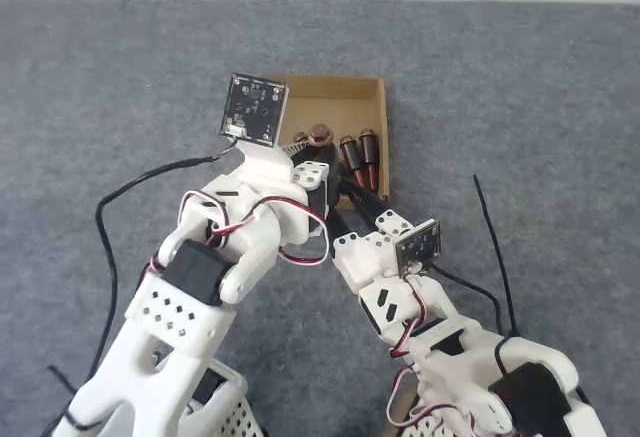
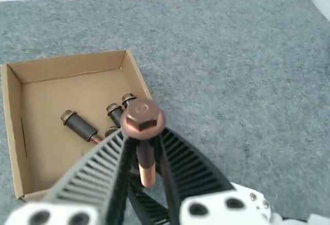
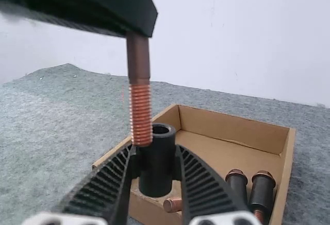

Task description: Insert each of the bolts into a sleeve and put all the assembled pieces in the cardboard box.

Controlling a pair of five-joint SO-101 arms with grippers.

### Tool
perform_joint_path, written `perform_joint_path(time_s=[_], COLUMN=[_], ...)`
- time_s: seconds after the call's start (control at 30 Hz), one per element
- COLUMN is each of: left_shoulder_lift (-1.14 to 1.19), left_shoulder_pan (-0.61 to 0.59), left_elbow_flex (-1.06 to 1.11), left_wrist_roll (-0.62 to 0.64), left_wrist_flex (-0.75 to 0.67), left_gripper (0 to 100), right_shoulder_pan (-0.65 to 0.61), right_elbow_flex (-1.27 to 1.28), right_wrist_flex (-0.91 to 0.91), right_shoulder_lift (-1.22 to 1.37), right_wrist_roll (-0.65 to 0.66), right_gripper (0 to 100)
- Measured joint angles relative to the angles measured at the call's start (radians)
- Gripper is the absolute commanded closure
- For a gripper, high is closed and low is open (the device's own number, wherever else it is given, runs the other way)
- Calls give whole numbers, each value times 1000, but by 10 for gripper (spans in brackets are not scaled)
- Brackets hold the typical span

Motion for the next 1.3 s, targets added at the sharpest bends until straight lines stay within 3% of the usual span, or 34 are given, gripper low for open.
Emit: perform_joint_path(time_s=[0.47,0.73,1.3], left_shoulder_lift=[0,127,130], left_shoulder_pan=[0,0,-35], left_elbow_flex=[0,-72,-80], left_wrist_roll=[0,0,0], left_wrist_flex=[-78,-43,-11], left_gripper=[987,987,987], right_shoulder_pan=[0,0,6], right_elbow_flex=[0,0,0], right_wrist_flex=[0,2,2], right_shoulder_lift=[0,0,0], right_wrist_roll=[0,0,0], right_gripper=[993,993,993])
